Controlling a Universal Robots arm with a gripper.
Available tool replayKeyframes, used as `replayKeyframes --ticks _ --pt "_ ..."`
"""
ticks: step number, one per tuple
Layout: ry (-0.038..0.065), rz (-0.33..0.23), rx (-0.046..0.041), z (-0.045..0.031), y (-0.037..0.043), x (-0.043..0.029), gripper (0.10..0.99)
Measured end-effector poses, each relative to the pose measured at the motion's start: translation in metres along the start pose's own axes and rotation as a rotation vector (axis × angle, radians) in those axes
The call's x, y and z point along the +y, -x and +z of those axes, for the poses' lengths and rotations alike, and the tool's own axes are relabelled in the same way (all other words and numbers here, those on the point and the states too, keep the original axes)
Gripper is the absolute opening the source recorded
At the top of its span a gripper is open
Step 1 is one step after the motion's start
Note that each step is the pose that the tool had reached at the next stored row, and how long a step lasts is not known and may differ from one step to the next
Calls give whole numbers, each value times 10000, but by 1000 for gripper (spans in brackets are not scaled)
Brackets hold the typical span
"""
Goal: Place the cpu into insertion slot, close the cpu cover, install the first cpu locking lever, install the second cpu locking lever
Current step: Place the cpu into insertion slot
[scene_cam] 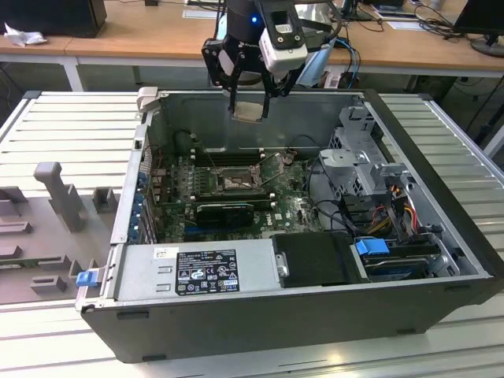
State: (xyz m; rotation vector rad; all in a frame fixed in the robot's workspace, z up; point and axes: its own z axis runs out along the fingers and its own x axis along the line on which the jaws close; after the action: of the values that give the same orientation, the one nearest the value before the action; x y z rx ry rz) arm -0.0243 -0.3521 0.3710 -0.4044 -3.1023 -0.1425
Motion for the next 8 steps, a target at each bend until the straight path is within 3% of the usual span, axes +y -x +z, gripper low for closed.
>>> replayKeyframes --ticks 8 --pt "6 303 -27 0 0 0 533"
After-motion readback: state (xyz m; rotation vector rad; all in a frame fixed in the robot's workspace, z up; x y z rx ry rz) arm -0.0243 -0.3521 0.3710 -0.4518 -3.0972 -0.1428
